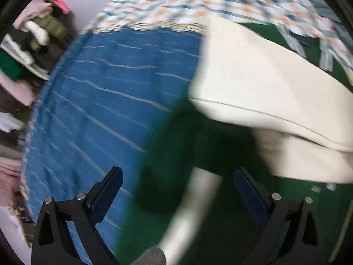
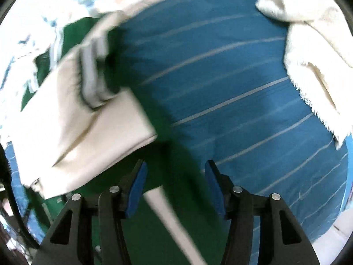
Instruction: Fold large clothes
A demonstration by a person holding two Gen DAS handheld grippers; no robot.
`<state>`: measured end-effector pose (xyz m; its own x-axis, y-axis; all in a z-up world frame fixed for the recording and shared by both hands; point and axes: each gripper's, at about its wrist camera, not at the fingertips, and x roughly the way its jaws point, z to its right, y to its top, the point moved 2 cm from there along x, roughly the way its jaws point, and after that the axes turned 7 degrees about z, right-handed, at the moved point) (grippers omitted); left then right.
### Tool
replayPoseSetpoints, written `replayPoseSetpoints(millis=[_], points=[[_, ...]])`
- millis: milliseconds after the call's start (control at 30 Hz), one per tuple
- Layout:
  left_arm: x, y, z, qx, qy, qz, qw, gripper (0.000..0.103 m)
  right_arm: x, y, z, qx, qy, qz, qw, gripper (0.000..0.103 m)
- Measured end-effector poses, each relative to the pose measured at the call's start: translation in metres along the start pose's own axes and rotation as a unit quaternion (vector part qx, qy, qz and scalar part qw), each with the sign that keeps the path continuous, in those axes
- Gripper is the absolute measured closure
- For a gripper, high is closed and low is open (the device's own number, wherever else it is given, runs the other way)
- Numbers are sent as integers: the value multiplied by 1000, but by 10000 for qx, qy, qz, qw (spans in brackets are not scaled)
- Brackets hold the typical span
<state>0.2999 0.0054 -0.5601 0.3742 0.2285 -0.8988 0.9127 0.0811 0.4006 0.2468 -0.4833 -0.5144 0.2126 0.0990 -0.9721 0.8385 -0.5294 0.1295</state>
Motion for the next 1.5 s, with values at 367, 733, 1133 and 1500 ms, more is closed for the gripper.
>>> replayPoseSetpoints(millis=[367, 733, 1133, 1500], points=[[68, 47, 51, 662, 1001, 366, 9921, 0, 33, 35, -94, 544, 1359, 4, 9892, 46], [37, 33, 20, 510, 1082, 380, 9921, 0, 78, 41, -82, 1730, 1674, 128, 9705, 79], [-28, -21, -32, 824, 1300, 445, 9871, 0, 12, -4, -78, 449, 936, -124, 9945, 59], [-41, -129, -101, 292, 1963, -660, 9779, 0, 78, -195, -159, -506, 2091, -2415, 9463, 83]])
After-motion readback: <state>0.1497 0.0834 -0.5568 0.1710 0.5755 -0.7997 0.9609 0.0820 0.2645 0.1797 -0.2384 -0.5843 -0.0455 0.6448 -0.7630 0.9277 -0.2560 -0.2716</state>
